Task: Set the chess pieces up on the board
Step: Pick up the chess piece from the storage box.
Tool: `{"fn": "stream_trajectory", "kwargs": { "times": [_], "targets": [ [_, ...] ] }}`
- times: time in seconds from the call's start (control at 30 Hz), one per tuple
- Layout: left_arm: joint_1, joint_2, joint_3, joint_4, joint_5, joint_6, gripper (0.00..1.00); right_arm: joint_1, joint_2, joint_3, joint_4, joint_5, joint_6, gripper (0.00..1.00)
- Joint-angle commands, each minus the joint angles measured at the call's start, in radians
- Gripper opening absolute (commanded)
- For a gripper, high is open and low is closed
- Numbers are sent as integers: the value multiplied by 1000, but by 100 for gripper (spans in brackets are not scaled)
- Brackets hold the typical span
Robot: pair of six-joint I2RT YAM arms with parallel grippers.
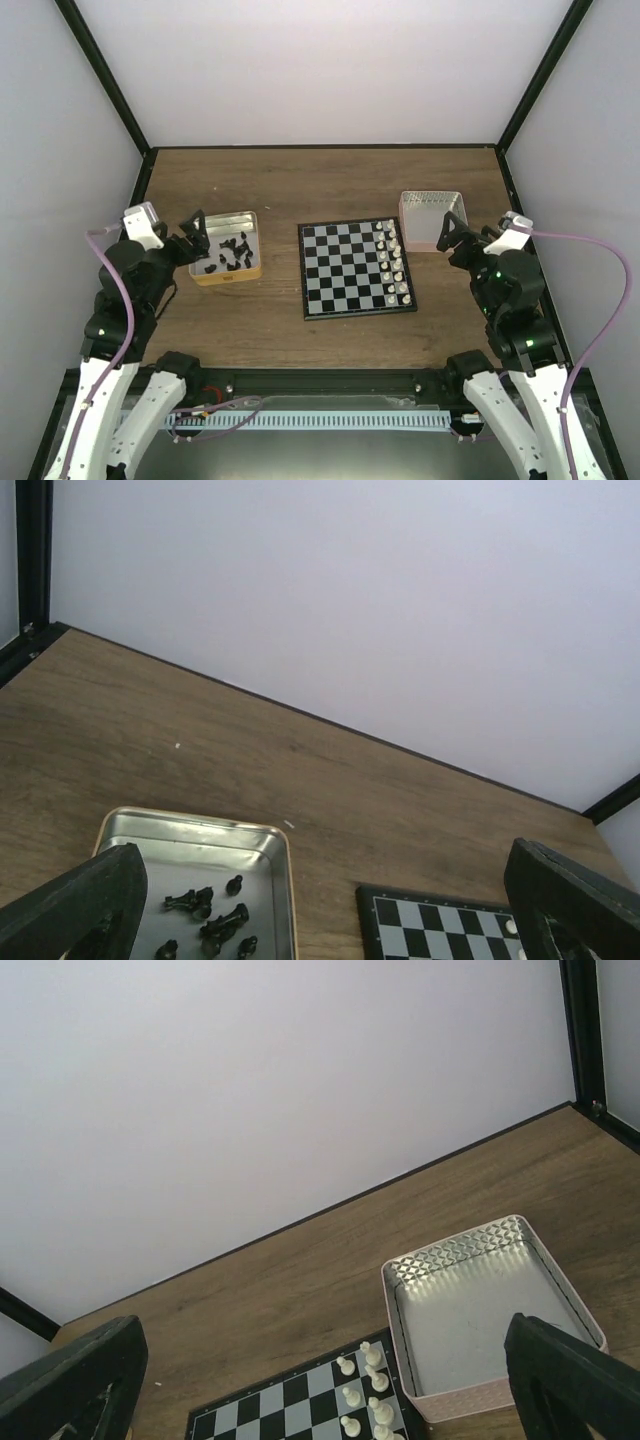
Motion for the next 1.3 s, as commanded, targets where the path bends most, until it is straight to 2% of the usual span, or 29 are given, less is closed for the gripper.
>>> {"fn": "stream_trajectory", "kwargs": {
  "times": [0.0, 0.17, 0.3, 0.47, 0.53, 0.63, 0.77, 0.97, 1.13, 1.27],
  "targets": [
    [-2, -7, -15, -47, -32, 9, 100, 6, 7, 26, -17, 11, 2, 100],
    [-2, -9, -68, 4, 20, 28, 100, 6, 21, 17, 4, -47, -8, 100],
    [-2, 5, -143, 106, 130, 44, 100, 5, 47, -2, 41, -136, -34, 99],
    [-2, 138, -151, 170, 161, -30, 100, 6, 121, -42, 89, -214, -16, 82],
    [-2, 254, -114, 145, 108, -73, 96, 5, 163, -63, 110, -235, -9, 70],
    [0, 411, -50, 64, 18, -152, 88, 6, 203, -87, 139, -265, 8, 61],
    [4, 568, -8, 67, 18, -189, 76, 6, 259, -88, 159, -291, 10, 51],
    [21, 732, 49, 32, -21, -185, 55, 6, 321, -108, 217, -342, 33, 46],
    [36, 822, 73, 51, 22, -131, 50, 6, 348, -141, 272, -361, 59, 38],
    [39, 936, 113, 62, 94, -99, 43, 6, 390, -134, 277, -365, 55, 37]
  ]
}}
